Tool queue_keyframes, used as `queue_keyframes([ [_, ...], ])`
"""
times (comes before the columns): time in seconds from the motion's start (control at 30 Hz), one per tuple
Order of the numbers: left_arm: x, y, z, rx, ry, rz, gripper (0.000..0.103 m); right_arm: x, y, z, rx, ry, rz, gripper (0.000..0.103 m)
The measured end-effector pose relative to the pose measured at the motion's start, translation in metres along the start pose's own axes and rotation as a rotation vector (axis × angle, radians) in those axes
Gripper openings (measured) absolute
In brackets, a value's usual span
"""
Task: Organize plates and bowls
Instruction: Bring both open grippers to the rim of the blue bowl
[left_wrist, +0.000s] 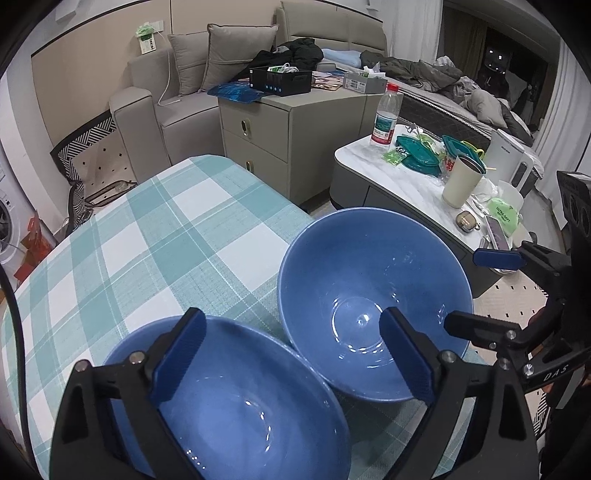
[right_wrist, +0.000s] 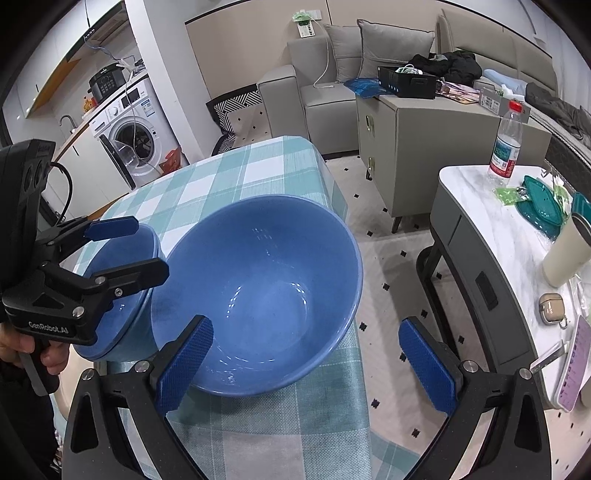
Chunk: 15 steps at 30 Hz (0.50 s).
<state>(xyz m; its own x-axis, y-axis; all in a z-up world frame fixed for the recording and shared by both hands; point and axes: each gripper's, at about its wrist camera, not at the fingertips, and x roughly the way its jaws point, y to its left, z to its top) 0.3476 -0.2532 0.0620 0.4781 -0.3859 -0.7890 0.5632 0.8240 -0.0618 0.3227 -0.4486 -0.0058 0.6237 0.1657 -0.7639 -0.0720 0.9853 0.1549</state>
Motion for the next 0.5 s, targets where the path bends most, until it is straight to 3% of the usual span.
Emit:
queue_keyframes([
  [0.43, 0.018, -0.006, 0.008, 0.019, 0.018, -0.013, 0.089, 0.013, -0.007, -0.004, 0.047, 0.015, 0.008, 0.102],
  [0.5, 0.022, -0.006, 0.009, 0.025, 0.027, -0.006, 0.078, 0.014, -0.008, -0.004, 0.052, 0.017, 0.009, 0.102],
])
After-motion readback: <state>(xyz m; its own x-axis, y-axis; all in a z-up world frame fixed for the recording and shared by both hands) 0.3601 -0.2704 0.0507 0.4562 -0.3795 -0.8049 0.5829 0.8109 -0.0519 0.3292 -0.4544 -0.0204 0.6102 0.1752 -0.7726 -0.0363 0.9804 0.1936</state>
